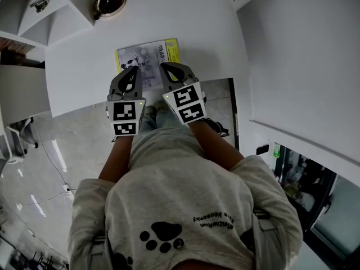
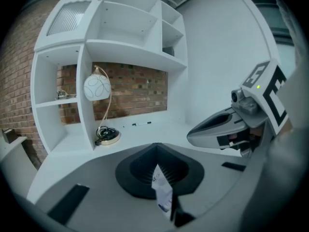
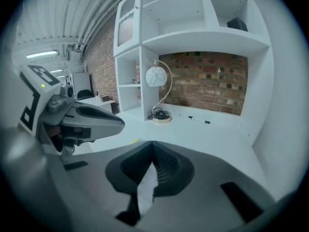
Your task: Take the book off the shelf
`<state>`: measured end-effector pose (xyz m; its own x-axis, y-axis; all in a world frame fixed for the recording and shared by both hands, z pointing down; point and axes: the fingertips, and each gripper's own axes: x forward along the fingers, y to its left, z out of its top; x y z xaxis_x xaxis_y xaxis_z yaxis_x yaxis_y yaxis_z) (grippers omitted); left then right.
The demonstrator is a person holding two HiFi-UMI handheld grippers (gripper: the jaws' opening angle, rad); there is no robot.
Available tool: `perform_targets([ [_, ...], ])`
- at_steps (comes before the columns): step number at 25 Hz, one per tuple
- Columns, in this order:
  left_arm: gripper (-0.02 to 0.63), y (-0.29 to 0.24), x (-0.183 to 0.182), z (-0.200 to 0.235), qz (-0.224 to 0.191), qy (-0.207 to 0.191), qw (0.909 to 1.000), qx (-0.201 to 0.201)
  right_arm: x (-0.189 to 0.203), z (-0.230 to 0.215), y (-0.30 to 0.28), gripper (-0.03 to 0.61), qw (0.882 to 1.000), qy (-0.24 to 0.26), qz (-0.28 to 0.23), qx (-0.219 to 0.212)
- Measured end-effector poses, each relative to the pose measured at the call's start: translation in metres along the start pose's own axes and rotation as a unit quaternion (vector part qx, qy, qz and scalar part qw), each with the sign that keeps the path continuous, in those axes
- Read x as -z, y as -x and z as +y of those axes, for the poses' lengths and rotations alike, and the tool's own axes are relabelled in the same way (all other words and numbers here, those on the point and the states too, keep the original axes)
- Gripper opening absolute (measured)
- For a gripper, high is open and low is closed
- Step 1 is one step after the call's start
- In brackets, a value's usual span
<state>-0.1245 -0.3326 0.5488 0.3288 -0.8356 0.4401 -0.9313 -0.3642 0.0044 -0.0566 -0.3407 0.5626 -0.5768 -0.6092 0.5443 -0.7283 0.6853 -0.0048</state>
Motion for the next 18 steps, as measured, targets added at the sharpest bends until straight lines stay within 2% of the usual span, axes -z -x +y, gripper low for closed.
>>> perform_targets([
  [7,0.009,0.024,-0.047,0.0,-0.059,-0.004,0.9982,-0.012,-0.049,0.001,0.028,0.015,0.996,0.022,-0.079,0.022],
  [18,0.009,0.055,-0.089,0.0,-0.109,-0.004,0.9939,-0.016,-0.102,0.001,0.074,0.015,0.985,0.055,-0.156,0.044],
])
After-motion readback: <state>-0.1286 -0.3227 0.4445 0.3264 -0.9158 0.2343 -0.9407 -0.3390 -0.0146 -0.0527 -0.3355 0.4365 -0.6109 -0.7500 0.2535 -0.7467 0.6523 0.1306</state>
